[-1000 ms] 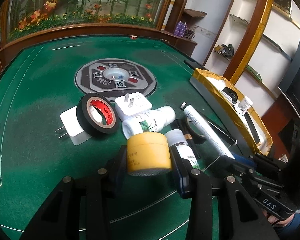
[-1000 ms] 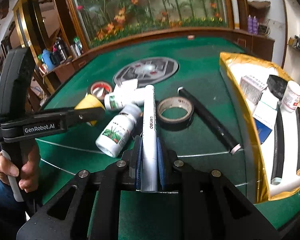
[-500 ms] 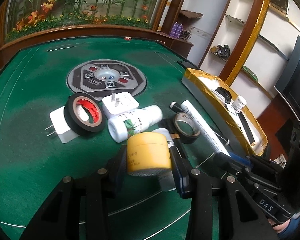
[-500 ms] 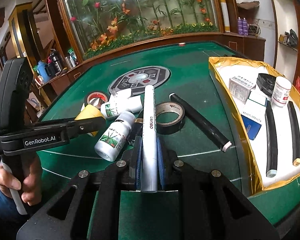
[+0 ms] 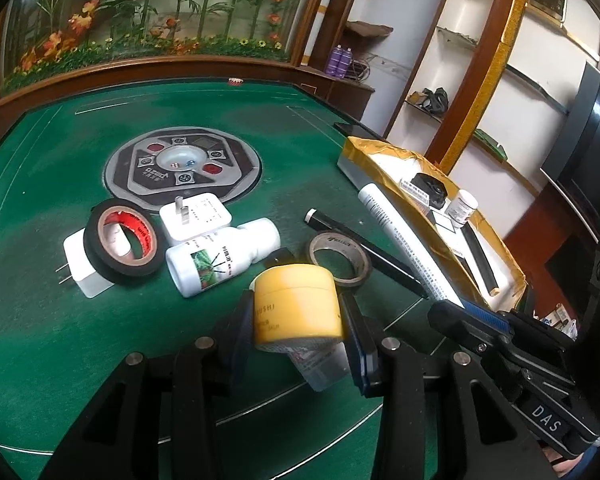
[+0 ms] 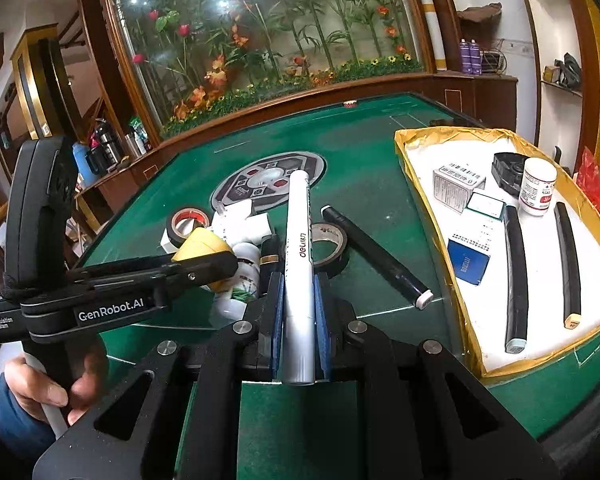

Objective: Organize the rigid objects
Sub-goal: 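Grasp the white tube with the right tool while the left grasps the green-labelled white bottle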

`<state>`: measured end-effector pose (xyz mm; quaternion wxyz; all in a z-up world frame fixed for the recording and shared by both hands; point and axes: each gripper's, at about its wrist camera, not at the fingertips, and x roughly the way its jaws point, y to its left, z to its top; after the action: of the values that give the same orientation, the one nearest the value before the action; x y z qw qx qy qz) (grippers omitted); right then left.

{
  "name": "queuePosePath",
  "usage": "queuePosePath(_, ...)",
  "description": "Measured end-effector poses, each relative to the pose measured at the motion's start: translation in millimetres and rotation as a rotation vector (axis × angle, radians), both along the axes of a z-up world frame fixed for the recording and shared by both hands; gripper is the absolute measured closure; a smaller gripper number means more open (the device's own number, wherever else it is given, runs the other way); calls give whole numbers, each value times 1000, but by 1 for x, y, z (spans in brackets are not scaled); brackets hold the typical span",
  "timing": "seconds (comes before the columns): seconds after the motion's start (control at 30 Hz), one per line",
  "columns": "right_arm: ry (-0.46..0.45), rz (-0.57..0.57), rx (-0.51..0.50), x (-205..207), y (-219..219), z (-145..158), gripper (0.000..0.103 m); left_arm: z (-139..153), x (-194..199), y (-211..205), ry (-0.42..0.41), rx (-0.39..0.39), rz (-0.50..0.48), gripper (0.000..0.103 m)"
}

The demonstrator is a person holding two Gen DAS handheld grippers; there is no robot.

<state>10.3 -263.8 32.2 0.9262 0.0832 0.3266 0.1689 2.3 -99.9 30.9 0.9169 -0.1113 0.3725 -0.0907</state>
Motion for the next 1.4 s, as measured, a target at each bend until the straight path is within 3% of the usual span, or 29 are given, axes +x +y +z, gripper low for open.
queuePosePath(0.5,-17,-14,19,-8,-12,7,89,2,4,-7,-4,9,10,61)
queuePosePath(1.13,-45,-138,95,-15,-74,17,89,20,24,-70,-38,80,-82,61)
queuePosePath(1.4,-37,-139,115,-17,-85,13,89,19,18,-48,27,105,-52,61)
